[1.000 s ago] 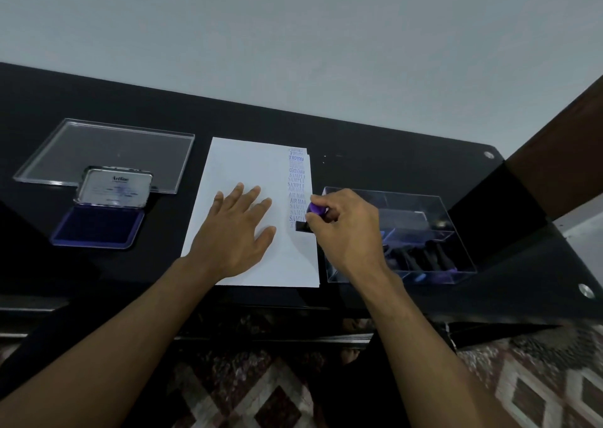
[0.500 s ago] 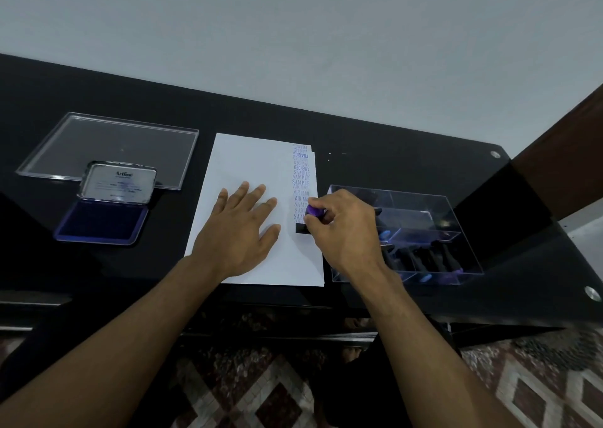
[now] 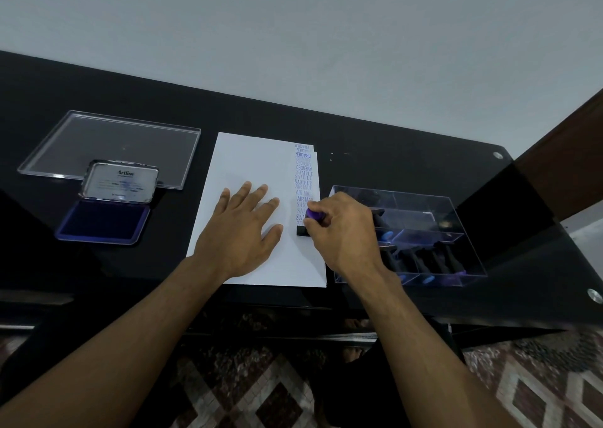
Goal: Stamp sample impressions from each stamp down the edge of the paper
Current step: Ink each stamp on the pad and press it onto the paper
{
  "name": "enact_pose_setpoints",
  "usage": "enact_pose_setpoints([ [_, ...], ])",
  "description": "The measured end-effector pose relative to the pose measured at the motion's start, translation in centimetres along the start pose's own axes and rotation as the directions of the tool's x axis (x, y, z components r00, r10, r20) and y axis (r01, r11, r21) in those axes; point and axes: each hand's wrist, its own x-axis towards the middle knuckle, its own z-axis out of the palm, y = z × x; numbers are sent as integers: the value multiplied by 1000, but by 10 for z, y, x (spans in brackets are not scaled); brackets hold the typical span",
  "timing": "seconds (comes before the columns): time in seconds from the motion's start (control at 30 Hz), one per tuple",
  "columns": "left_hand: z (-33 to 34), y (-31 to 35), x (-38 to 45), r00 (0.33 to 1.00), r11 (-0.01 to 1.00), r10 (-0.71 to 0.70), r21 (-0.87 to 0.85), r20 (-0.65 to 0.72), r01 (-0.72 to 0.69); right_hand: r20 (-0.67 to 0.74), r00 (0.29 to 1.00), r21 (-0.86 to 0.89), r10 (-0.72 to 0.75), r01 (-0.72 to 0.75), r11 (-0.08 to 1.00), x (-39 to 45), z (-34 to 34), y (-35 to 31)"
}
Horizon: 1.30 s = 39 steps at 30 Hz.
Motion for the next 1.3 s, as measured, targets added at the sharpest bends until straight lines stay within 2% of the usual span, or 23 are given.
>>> enact_pose_setpoints([
  [0.33, 1, 0, -1, 1000, 1000, 3, -2, -2, -3, 13, 1000, -4, -16, 16, 1000, 4, -2, 0],
  [1.3, 2, -1, -1, 1000, 1000, 2, -11, -6, -2, 60, 995, 3, 83, -83, 997, 4, -5, 1],
])
